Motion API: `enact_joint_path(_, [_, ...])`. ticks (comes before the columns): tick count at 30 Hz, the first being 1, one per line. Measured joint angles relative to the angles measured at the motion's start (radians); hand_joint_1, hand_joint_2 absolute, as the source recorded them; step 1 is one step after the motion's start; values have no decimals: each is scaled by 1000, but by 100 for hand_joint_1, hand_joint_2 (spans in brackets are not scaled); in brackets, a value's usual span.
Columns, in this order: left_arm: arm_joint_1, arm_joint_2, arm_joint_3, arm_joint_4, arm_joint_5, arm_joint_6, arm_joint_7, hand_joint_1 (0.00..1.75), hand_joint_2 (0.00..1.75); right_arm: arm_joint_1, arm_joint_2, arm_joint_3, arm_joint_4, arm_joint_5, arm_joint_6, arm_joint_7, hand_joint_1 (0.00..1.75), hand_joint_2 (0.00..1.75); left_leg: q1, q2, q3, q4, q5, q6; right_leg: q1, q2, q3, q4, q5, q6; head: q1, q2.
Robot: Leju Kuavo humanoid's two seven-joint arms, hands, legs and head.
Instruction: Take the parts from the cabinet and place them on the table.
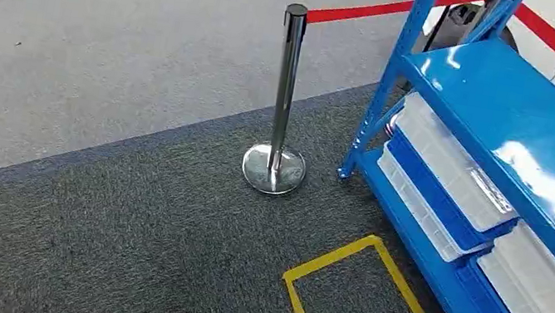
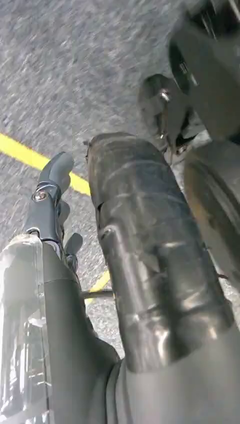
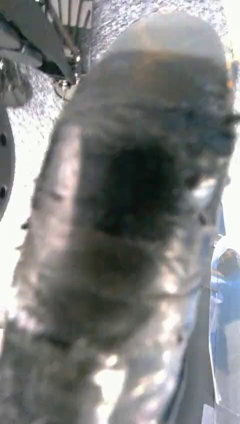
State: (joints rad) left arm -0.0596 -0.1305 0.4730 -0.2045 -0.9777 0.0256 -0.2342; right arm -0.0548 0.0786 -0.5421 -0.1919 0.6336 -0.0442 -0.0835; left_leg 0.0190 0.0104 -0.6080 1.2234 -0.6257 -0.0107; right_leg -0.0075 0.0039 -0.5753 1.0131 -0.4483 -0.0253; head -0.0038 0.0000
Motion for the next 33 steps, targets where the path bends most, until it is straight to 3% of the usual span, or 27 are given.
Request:
enact_joint_path(1, [2,0,0,0,0,0,0,0,0,0,0,0,0,0,0,0,0,0,0,-1,-40,80,-26,0,3,10,-1,1,0,-2,0,0])
enact_joint_path(2, [4,0,0,0,0,0,0,0,0,1,0,0,0,0,0,0,0,0,0,-1,-61,114,-26,1,5,20,-1,3,-1,-3,0,0])
enact_joint_path(3, [5,0,0,0,0,0,0,0,0,1,0,0,0,0,0,0,0,0,0,-2,-58,100,-1,4,7,31,0,5,-1,-3,0,0])
enact_joint_path(4, [5,0,0,0,0,0,0,0,0,1,0,0,0,0,0,0,0,0,-1,-3,-35,42,44,9,7,43,1,7,-2,-3,0,0])
enact_joint_path(5, [5,0,0,0,0,0,0,0,0,1,0,0,0,0,0,0,0,0,-1,-10,5,-52,98,15,7,55,2,10,-3,-2,0,0])
enact_joint_path(6, [4,0,1,0,0,0,0,0,0,1,1,0,0,0,0,0,0,0,-3,-33,46,-148,144,23,7,65,2,11,-4,0,0,0])
enact_joint_path(7, [5,2,3,0,1,0,1,0,0,1,2,0,0,0,0,0,0,0,-5,-70,62,-193,138,28,9,71,-2,13,-4,4,1,0])
enact_joint_path(9, [2,2,6,0,1,1,1,0,0,0,2,0,0,1,0,0,0,0,-10,-54,61,-201,144,29,5,84,-8,15,-2,18,1,0])
enact_joint_path(11, [-2,2,6,0,1,2,1,0,0,4,2,-1,0,1,0,0,0,0,-9,-40,70,-211,150,40,5,100,-8,9,1,33,1,0])
enact_joint_path(12, [1,0,6,0,1,2,0,0,0,4,1,-2,0,1,0,0,0,0,0,-25,74,-223,159,49,2,88,-7,19,-4,35,0,0])
enact_joint_path(13, [1,0,7,0,1,2,0,0,0,4,1,-2,0,1,0,0,0,0,-3,-18,75,-228,161,55,8,50,-22,50,-32,38,3,0])
enact_joint_path(14, [2,0,8,0,1,3,0,0,0,2,1,-3,0,1,-1,0,0,0,-3,-10,73,-228,162,58,5,26,-57,117,-75,41,3,0])
enact_joint_path(16, [4,0,9,0,1,3,0,0,0,2,1,-3,0,1,-1,0,0,0,-5,9,71,-227,161,59,1,9,-129,266,-142,47,3,0])
enact_joint_path(17, [5,0,10,0,1,3,1,0,0,2,1,-4,0,1,-1,0,0,0,-5,20,71,-227,160,59,-2,6,-150,308,-148,50,3,0])
enact_joint_path(18, [5,0,12,0,1,3,0,0,0,2,2,-5,0,1,-1,0,0,0,-5,29,71,-227,159,58,-7,3,-147,301,-131,54,3,0])
enact_joint_path(20, [4,-2,14,0,1,3,0,0,0,4,1,-6,0,1,-2,2,0,0,-4,45,76,-226,155,53,-13,-11,-71,160,-50,56,3,0])
enact_joint_path(21, [4,-4,14,0,0,3,0,0,0,4,0,-6,0,1,-2,2,0,0,-4,53,80,-225,152,48,-14,-32,-17,64,-12,54,3,0])
enact_joint_path(22, [4,-4,14,0,0,3,0,0,0,2,0,-7,0,1,-2,2,0,0,-9,59,82,-222,147,42,-9,-65,7,7,-15,48,3,0])
enact_joint_path(26, [-2,-5,16,0,0,3,0,0,0,4,0,-9,0,3,-2,3,0,0,-9,84,93,-222,138,16,2,-26,3,7,-13,24,3,0])
enact_joint_path(27, [-2,-5,16,0,1,3,1,0,0,3,1,-9,0,3,-2,3,0,0,-5,77,90,-216,131,9,-8,-18,12,-2,-7,14,2,0])
enact_joint_path(28, [-3,-5,16,0,0,3,0,0,0,3,1,-10,0,3,-2,3,0,0,-2,39,84,-189,109,5,-7,-13,13,-4,-6,9,3,0])
enact_joint_path(29, [-2,-5,16,0,0,3,0,0,0,1,0,-10,0,3,-3,3,0,0,-2,13,53,-121,65,4,-7,-7,12,-3,-5,3,2,0])
enact_joint_path(31, [2,-5,17,0,0,3,0,0,0,0,1,-10,0,3,-2,3,0,0,-2,0,-23,37,-6,2,-3,8,11,-3,-5,-2,2,0])
enact_joint_path(32, [4,-6,17,0,0,3,1,0,0,0,1,-10,0,3,-2,3,0,0,-2,-1,-51,91,-17,2,-1,18,11,-2,-5,-2,2,0])
enact_joint_path(33, [5,-6,17,0,0,3,1,0,0,1,1,-10,0,3,-2,3,0,0,-2,-1,-59,100,-3,3,0,29,12,0,-5,-3,2,0])
